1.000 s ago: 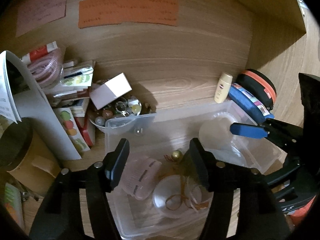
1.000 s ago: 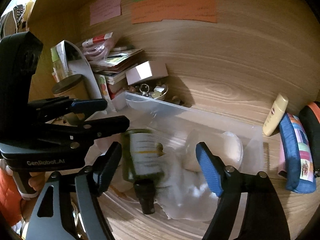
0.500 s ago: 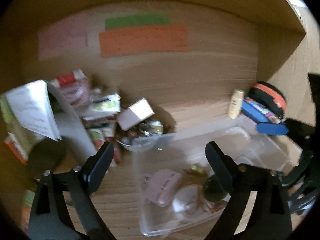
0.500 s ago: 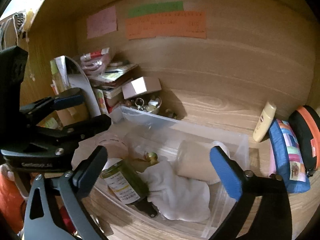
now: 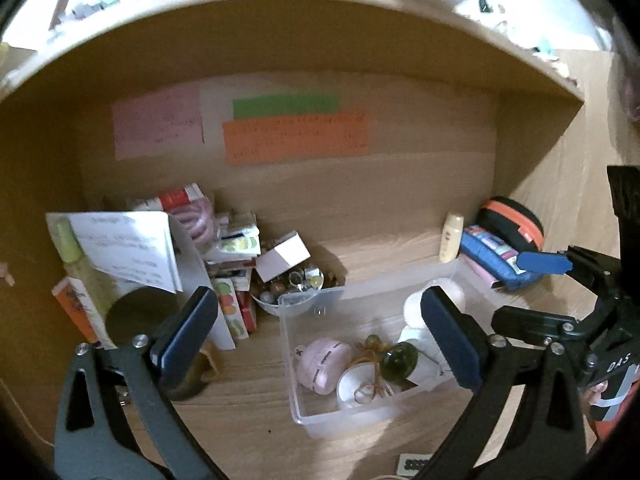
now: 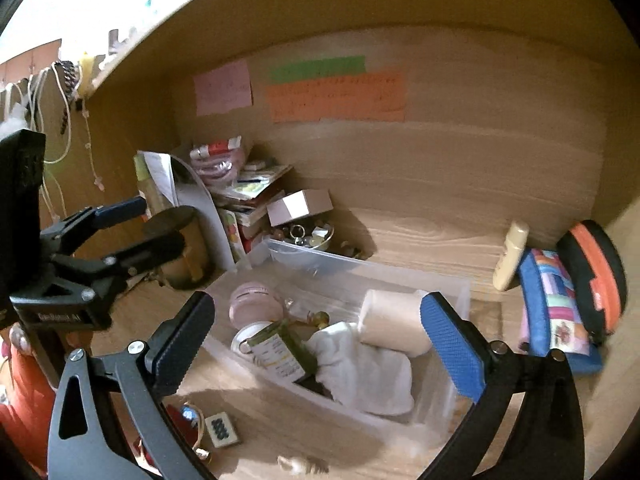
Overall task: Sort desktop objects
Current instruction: 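Open both tools to drop the gourd charm and green bottle into the box, then withdraw both tools from the box toward the red pouch and seashell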
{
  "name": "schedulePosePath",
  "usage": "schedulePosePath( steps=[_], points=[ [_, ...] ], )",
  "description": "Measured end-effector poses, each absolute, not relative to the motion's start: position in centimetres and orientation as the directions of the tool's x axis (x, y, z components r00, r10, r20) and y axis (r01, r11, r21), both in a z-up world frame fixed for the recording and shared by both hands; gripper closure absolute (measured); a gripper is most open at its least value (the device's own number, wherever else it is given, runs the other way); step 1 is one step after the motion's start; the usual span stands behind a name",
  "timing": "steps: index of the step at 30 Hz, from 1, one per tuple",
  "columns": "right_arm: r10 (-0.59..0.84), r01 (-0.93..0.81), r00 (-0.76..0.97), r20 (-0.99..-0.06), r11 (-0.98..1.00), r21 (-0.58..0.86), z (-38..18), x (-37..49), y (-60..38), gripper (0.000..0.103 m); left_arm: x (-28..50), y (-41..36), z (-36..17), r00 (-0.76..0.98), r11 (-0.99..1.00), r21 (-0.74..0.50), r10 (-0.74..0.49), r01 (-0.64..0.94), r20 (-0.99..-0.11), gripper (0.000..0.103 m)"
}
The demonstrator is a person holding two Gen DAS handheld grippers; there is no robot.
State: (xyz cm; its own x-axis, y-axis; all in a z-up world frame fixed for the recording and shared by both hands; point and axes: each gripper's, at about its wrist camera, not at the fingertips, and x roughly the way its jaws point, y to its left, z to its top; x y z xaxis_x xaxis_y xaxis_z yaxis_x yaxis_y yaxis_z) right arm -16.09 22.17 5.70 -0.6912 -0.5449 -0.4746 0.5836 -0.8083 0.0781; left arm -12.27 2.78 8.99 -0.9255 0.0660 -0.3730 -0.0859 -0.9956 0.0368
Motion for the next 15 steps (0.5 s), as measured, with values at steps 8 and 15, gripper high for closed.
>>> schedulePosePath(
  steps=[8,15],
  points=[
    [-0.496,0.543,-0.739,-0.455,-0.839,0.034,5.7,-12.5,24.5,0.0,-8.0,2.4,7.9,-0.922,-0.996,0.019,0.074,-0.087,-0.38,0.0],
    [-0.444,0.509,-0.734,-0.513,-0.861,0.017,3.8,-10.9,25.6,0.0,-6.1,2.0,4.5,-0.865,-0.991,-0.016,0.122,-0.131,-0.486,0.0]
  ],
)
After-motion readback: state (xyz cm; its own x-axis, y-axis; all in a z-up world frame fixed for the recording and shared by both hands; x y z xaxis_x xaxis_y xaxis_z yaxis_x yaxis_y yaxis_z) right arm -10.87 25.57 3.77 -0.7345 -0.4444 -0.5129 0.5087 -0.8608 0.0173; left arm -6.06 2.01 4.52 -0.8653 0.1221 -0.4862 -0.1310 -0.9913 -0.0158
